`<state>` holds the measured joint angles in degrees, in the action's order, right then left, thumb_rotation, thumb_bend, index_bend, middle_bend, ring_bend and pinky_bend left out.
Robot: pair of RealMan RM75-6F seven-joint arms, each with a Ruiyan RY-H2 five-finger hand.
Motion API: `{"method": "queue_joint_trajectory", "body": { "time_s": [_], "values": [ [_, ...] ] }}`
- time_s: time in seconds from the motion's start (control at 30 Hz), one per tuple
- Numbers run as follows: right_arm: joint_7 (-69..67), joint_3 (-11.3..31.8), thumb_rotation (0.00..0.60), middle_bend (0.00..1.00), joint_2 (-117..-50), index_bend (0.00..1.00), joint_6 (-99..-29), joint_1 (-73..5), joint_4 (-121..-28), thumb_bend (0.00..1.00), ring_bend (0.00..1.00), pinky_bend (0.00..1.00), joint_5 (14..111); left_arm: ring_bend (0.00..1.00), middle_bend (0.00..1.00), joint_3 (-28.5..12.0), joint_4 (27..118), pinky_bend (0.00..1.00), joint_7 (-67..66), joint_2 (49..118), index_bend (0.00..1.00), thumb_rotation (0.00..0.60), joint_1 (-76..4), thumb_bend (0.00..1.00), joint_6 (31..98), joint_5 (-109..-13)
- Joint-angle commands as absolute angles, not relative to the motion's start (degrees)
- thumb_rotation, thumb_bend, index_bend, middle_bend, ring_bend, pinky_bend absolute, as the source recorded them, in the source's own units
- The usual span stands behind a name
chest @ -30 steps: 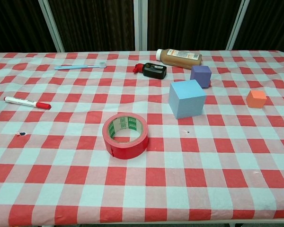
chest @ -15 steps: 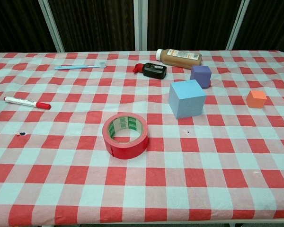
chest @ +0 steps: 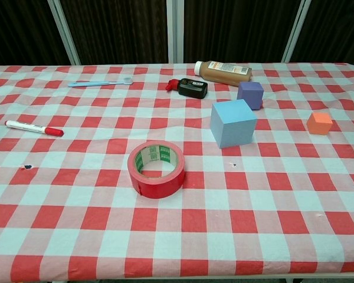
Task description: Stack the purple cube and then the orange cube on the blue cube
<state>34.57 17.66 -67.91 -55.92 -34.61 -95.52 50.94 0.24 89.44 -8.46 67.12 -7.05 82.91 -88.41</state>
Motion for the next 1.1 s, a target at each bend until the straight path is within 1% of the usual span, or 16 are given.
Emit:
{"method": "queue_joint_trajectory", "body": {
  "time_s": [0.03,0.17,0.33,0.43,0.67,0.87,0.97,1.1],
  "values": [
    [45.36,19.03,0.6,1.0,-75.41,0.16,-52.18,-46.12,-86.12,0.11,1.0,0.95,36.88,0.06,0.12,0.26,89.28,0.21,-7.83,66.93,0.16,0.6,-7.14,0.16,82.78,-88.46],
    [47.18,18.83,0.6,1.0,-79.38,0.11,-51.19,-50.17,-80.68,0.11,1.0,0.95,31.43,0.07,0.12,0.41,88.97,0.21,-6.66,66.37,0.16,0.6,-7.18,0.16,82.55,-88.6],
    [47.08,18.76,0.6,1.0,-83.37,0.1,-48.49,-53.93,-75.26,0.11,1.0,0.95,24.55,0.06,0.12,0.42,88.25,0.21,-5.41,66.09,0.16,0.6,-7.06,0.16,82.52,-88.41],
    [46.97,18.06,0.6,1.0,-85.36,0.1,-47.47,-55.47,-72.67,0.12,1.0,0.95,22.47,0.07,0.12,0.5,87.67,0.21,-4.74,66.13,0.16,0.6,-7.11,0.16,82.16,-88.27],
    [45.27,18.31,0.6,1.0,-89.12,0.15,-44.94,-58.5,-67.98,0.14,1.0,0.95,16.84,0.06,0.12,0.66,87.11,0.21,-4.19,66.11,0.16,0.6,-7.52,0.16,81.33,-88.45],
    [45.04,19.02,0.6,1.0,-92.38,0.22,-43.5,-61.55,-63.74,0.15,1.0,0.95,11.04,0.07,0.12,0.62,87.05,0.21,-4.13,66.17,0.16,0.6,-7.85,0.16,80.8,-88.42],
    [45.23,18.72,0.6,1.0,-94.24,0.25,-43.48,-62.81,-61.4,0.15,1.0,0.95,9.82,0.07,0.12,0.67,86.78,0.21,-4.18,66.36,0.16,0.6,-8.06,0.16,80.26,-88.26],
    [45.48,18.47,0.6,1.0,-96.49,0.26,-43.78,-63.81,-58.5,0.16,1.0,0.95,8.54,0.06,0.12,0.62,86.51,0.21,-4.03,66.55,0.16,0.6,-8.33,0.16,79.79,-88.12]
  ]
}}
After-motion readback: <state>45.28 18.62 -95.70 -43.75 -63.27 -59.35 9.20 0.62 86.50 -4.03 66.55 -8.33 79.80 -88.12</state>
